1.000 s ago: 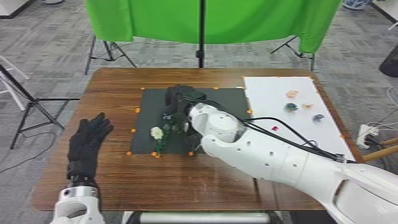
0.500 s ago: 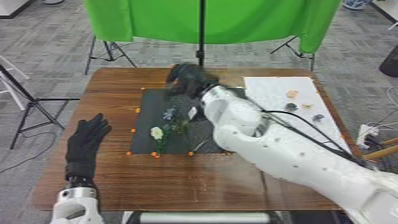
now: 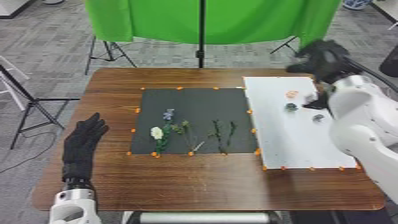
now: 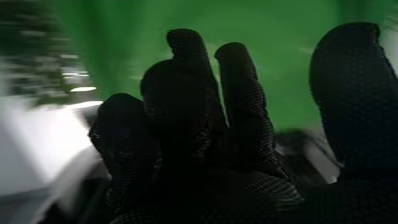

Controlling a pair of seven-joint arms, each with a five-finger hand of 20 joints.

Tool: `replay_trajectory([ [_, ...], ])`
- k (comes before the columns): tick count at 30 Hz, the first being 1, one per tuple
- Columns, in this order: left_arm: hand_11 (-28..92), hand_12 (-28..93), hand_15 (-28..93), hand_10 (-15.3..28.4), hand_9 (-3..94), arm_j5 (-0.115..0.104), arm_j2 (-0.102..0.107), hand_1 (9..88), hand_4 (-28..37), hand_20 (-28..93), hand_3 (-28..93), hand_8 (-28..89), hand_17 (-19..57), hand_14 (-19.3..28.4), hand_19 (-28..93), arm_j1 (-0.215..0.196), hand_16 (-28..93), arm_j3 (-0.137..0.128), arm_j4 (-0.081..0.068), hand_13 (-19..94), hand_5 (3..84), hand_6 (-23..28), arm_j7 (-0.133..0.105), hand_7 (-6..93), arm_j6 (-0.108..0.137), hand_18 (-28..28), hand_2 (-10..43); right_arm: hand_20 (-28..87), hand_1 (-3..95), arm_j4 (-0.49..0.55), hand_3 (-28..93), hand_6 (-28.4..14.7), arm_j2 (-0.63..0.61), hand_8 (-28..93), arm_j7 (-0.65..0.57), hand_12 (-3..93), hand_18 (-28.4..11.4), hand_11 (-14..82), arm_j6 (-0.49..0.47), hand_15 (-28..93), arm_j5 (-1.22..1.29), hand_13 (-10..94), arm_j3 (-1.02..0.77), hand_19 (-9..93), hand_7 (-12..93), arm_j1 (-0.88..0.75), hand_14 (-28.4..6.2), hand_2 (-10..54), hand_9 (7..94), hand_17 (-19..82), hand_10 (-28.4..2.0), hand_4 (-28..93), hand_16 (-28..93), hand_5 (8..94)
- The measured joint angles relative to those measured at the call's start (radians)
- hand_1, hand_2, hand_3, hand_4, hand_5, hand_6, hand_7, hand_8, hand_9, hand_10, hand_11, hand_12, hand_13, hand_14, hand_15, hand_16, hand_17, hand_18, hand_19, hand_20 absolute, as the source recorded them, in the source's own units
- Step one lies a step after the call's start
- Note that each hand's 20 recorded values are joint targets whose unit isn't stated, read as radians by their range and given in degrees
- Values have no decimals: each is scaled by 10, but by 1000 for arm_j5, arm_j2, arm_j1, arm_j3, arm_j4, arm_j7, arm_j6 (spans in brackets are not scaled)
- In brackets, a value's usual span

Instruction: Arrange flowers

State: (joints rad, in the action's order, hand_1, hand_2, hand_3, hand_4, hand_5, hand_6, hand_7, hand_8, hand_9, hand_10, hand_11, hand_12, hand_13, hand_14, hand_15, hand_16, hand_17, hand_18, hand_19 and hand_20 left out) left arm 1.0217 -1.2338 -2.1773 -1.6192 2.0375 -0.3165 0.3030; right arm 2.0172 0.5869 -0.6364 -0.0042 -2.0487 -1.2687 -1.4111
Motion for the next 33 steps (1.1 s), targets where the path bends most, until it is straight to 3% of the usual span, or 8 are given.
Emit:
replay_trajectory([
  [6,168,107,270,141,383,3,0,201,-283,197,617,-50,51,180,114,0,-22,0,0,289,433,73,3,67,-2,130,165,600,343,-170,633,-3,8,-76,-25,210,-139,136,1,647,-1,810,-173,932,108,-166,-70,-95,664,595,-168,-163,326,567],
  [14,166,108,268,141,382,6,-1,204,-283,197,617,-49,51,179,114,0,-22,0,0,289,433,74,14,67,-3,129,161,601,326,-346,628,-2,15,-81,-41,205,-136,136,46,650,40,821,-12,932,109,-116,-62,-95,657,603,-167,-167,322,537],
  [27,166,109,267,141,381,7,-1,205,-283,197,626,-49,50,180,113,0,-21,0,0,288,432,74,24,67,-9,129,154,596,360,-361,649,17,75,-85,-40,196,-125,150,70,629,91,863,23,932,127,-98,-35,-95,691,629,-155,-170,314,553],
  [31,167,109,267,142,381,7,-2,208,-283,197,628,-49,50,180,113,0,-21,0,0,288,432,74,24,66,-9,130,150,601,437,-358,660,31,72,-101,-31,200,-120,182,60,625,61,887,49,932,165,-100,-21,-95,751,647,-130,-195,318,622],
  [33,167,109,267,142,381,7,-3,208,-283,197,631,-49,50,180,113,0,-21,0,0,287,432,74,24,66,-10,129,149,609,499,-358,620,31,70,-27,-23,266,-114,151,64,629,31,898,67,932,183,-96,-18,-95,798,660,-109,-198,322,671],
])
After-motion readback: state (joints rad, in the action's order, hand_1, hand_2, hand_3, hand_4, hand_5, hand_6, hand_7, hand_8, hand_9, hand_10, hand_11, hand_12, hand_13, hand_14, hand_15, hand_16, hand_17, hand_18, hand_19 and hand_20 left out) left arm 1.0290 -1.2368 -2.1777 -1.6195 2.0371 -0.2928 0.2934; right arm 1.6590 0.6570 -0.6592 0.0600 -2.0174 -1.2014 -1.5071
